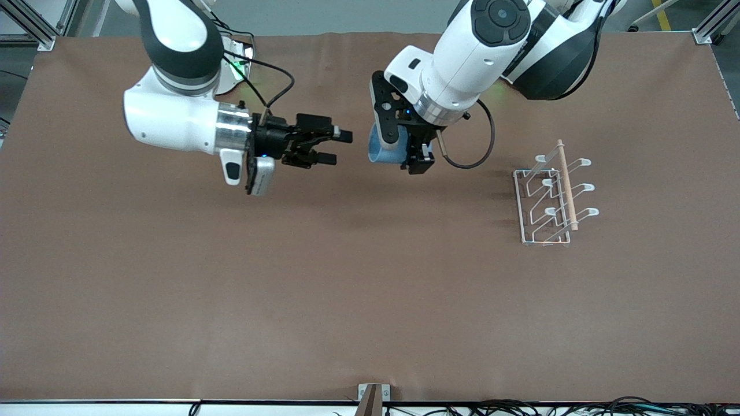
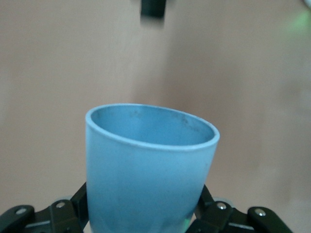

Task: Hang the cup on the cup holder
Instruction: 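Open the right gripper and withdraw while the left gripper takes the cup, then carry the cup with the left gripper over the wire rack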

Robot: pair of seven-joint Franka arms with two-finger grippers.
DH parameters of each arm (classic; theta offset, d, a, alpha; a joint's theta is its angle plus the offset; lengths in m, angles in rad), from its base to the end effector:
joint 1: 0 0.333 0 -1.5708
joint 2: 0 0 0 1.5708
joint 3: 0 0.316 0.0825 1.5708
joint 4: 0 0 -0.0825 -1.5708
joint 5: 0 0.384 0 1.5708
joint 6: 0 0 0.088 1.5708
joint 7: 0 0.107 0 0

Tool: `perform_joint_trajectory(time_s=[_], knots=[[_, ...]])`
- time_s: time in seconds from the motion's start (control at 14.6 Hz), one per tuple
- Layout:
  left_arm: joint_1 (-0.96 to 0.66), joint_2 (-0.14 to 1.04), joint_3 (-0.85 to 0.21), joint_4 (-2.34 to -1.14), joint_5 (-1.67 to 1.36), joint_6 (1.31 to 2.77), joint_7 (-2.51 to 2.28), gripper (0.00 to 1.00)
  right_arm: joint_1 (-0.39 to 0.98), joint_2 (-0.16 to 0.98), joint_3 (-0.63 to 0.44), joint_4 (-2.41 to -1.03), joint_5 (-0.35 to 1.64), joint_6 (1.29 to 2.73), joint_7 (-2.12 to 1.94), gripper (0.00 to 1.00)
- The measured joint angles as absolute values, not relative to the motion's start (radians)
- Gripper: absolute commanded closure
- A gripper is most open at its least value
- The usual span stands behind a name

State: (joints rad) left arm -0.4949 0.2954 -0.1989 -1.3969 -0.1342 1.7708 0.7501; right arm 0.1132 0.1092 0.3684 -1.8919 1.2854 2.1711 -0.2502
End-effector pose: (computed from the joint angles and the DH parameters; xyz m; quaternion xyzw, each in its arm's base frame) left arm 0.5093 -0.4153 0.5516 0.7569 -0.6453 0.0446 0.0935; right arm 0.5315 0.3111 0.4934 -0.8403 -0.0054 -0.0031 0.5421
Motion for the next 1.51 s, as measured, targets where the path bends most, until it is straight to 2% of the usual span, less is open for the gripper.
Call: perform_joint_trajectory(time_s=[0.48, 0.62, 0.82, 1.03, 1.23, 1.51], knots=[[-0.438, 0.295, -0.192, -1.394, 0.197, 1.515, 0.766, 0.32, 0.113, -0.001, 0.169, -1.944, 1.038, 2.152, -0.252, 0.00], [-0.439, 0.290, -0.196, -1.391, 0.315, 1.422, 0.773, 0.32, 0.112, -0.022, 0.068, -1.944, 0.923, 2.005, -0.260, 0.00], [-0.441, 0.284, -0.201, -1.390, 0.501, 1.335, 0.793, 0.32, 0.102, -0.037, -0.069, -1.876, 0.617, 1.747, -0.295, 0.00], [-0.425, 0.293, -0.192, -1.410, 0.661, 1.308, 0.817, 0.33, 0.095, -0.048, -0.083, -1.781, 0.402, 1.657, -0.290, 0.00], [-0.412, 0.314, -0.191, -1.494, 0.836, 1.306, 0.805, 0.33, 0.086, -0.047, -0.082, -1.667, 0.185, 1.606, -0.283, 0.00], [-0.412, 0.359, -0.191, -1.589, 0.939, 1.306, 0.659, 0.33, 0.042, -0.017, -0.077, -1.496, 0.075, 1.527, -0.283, 0.00]])
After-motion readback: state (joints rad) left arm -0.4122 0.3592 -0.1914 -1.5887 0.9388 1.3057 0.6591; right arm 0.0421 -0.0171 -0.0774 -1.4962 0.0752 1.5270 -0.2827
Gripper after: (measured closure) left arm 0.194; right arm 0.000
